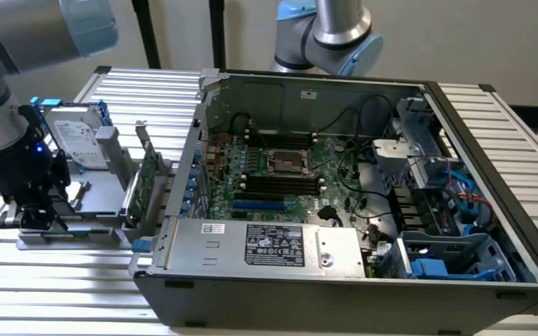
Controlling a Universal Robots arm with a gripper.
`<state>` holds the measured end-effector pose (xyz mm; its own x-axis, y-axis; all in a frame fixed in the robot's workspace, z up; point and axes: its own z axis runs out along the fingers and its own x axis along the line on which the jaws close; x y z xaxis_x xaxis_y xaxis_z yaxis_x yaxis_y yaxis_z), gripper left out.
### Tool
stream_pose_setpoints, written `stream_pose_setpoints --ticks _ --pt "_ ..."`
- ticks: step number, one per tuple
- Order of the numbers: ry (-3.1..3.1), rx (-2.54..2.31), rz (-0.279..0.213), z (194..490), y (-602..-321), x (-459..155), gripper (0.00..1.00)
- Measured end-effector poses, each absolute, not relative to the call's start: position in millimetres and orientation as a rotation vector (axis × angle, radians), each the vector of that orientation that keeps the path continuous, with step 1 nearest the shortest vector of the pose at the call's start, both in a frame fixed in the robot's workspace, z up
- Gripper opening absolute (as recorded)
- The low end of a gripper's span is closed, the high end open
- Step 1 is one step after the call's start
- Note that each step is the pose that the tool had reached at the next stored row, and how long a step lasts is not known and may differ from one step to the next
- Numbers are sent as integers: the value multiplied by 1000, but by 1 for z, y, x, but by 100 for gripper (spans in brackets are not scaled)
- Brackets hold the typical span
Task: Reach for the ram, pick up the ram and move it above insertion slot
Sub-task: 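Pick up the ram and move it above insertion slot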
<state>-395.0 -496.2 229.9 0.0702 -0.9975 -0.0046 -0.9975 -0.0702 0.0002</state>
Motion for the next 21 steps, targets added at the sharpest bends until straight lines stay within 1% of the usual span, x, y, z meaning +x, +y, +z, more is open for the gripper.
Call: stream_pose_setpoints --ticks 15,21 --pt "2142 -2294 6 203 -498 -395 36" --pt "2137 -2289 18 198 -498 -395 36"
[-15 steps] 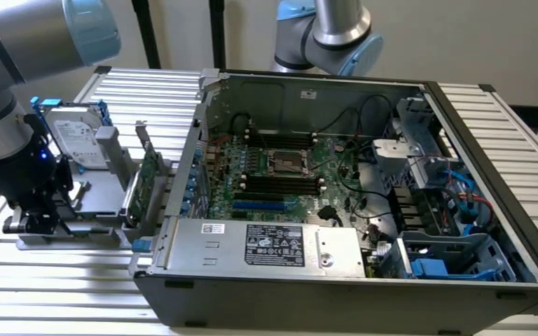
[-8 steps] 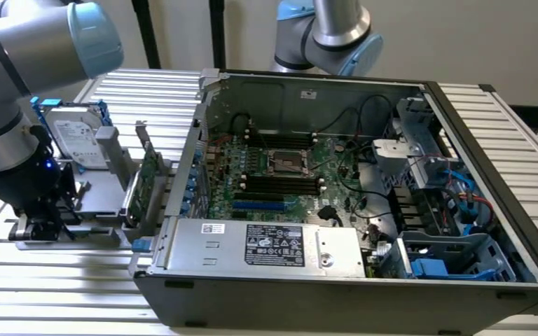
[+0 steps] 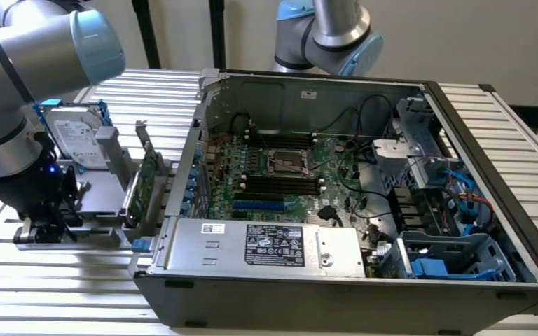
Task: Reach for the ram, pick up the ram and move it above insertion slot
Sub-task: 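Pick up the ram and move it above insertion slot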
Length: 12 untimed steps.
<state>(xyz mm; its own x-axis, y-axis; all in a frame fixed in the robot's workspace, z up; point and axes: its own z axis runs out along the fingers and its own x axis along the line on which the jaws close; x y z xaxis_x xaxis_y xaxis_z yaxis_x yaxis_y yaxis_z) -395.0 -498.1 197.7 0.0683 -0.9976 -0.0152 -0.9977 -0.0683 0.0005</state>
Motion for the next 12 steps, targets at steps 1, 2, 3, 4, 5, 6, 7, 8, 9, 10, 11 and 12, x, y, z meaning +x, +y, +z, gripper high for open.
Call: stream_pose_setpoints --ticks 1,2,3,4,5,6,7,8,9,10,11,12 --pt "2136 -2288 21 197 -498 -395 36" --pt "2136 -2287 24 197 -498 -395 36" --pt "2136 -2287 26 197 -498 -395 36" --pt "2137 -2288 28 197 -498 -395 36" --pt "2137 -2288 30 197 -498 -395 36" --pt "2138 -2288 32 197 -498 -395 36" --pt "2138 -2289 33 197 -498 -395 35" --pt "2138 -2289 33 196 -498 -395 35" --pt "2138 -2289 34 196 -498 -395 28" --pt "2138 -2289 34 196 -498 -395 22" --pt "2139 -2289 35 196 -498 -395 22" --pt "2139 -2290 35 196 -498 -395 16"
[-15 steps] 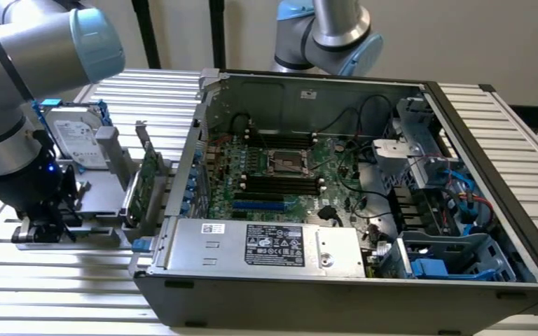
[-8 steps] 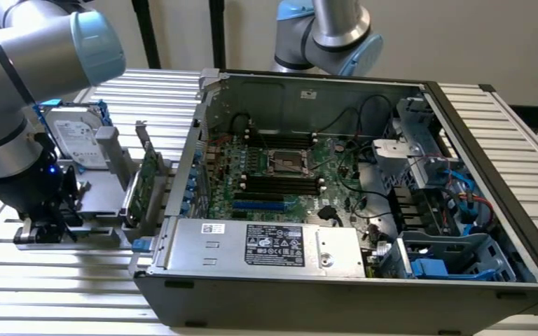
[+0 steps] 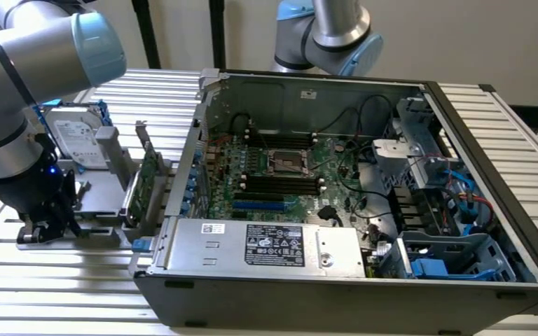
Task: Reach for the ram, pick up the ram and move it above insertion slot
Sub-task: 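Pick up the ram and move it above insertion slot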
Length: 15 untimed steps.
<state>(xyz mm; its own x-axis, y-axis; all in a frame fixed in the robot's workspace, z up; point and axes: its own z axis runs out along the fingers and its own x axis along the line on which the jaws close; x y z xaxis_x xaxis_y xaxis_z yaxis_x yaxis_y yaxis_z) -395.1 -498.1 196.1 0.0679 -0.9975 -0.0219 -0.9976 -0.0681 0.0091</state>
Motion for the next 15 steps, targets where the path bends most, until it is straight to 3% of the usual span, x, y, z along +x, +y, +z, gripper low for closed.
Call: stream_pose_setpoints --ticks 15 --pt "2162 -2269 37 196 -498 -395 14"
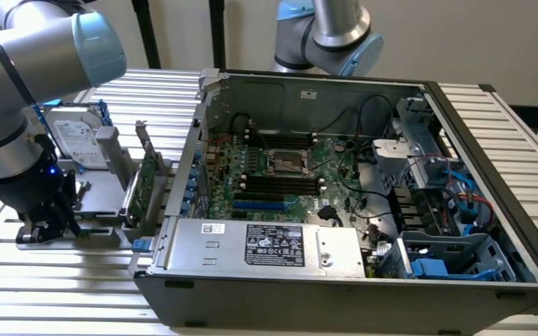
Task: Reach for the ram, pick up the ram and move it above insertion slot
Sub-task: 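Pick up the ram and move it above insertion slot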
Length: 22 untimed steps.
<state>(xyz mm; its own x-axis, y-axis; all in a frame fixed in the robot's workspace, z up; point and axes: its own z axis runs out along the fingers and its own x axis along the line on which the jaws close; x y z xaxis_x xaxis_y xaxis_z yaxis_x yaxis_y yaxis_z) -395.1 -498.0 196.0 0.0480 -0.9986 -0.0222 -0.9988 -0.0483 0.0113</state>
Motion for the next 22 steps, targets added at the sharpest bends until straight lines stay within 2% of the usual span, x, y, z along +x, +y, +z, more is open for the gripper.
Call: stream_pose_setpoints --ticks 13,22 --pt "2175 -2260 42 199 -498 -395 14" --pt "2176 -2260 43 217 -498 -395 14"
